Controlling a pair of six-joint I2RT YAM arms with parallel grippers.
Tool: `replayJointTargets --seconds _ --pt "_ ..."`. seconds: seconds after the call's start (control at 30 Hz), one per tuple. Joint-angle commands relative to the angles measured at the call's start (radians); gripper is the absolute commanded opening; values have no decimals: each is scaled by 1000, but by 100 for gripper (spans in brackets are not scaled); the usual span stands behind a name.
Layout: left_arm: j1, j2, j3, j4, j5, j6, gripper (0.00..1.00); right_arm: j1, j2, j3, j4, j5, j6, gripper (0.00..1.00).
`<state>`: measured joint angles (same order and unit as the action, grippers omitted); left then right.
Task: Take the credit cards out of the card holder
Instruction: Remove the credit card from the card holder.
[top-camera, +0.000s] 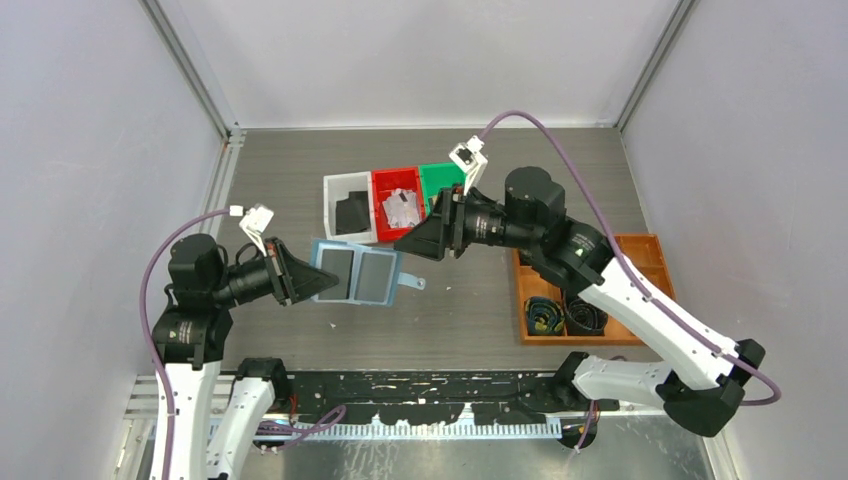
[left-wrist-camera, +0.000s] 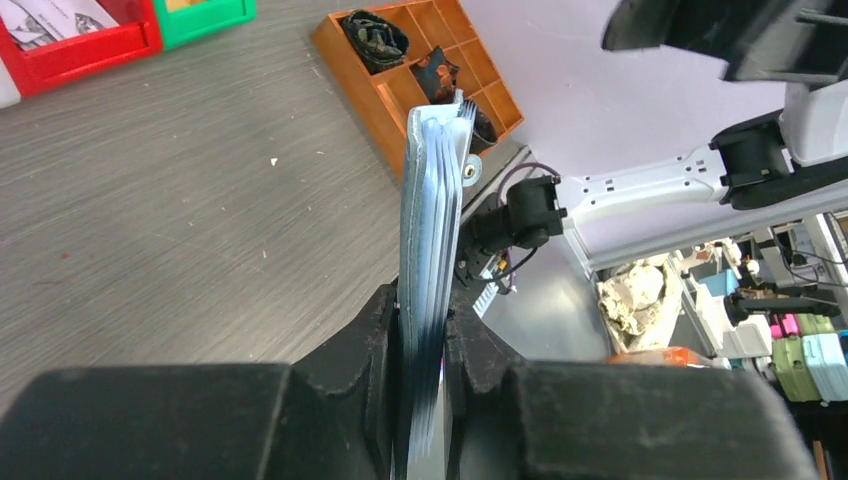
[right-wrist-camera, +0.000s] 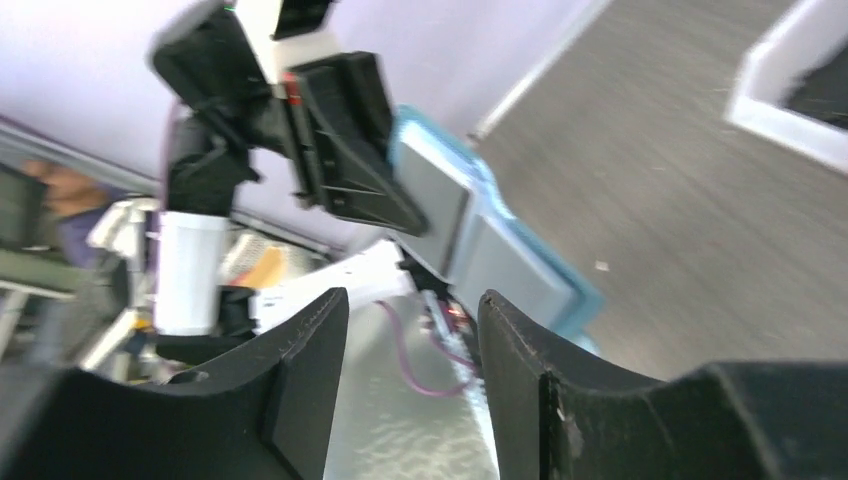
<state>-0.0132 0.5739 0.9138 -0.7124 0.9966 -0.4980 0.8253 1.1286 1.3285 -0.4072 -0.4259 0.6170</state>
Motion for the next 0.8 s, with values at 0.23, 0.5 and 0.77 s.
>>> replayJointTargets --seconds 0.23,0.5,0.77 --pt "3 1 23 77 21 -88 1 146 164 -100 401 -129 287 51" --pt "3 -3 30 114 56 -152 0 161 210 -109 364 -67 241 50" --pt "2 -10 -2 262 144 -313 1 181 249 -102 364 -15 239 45"
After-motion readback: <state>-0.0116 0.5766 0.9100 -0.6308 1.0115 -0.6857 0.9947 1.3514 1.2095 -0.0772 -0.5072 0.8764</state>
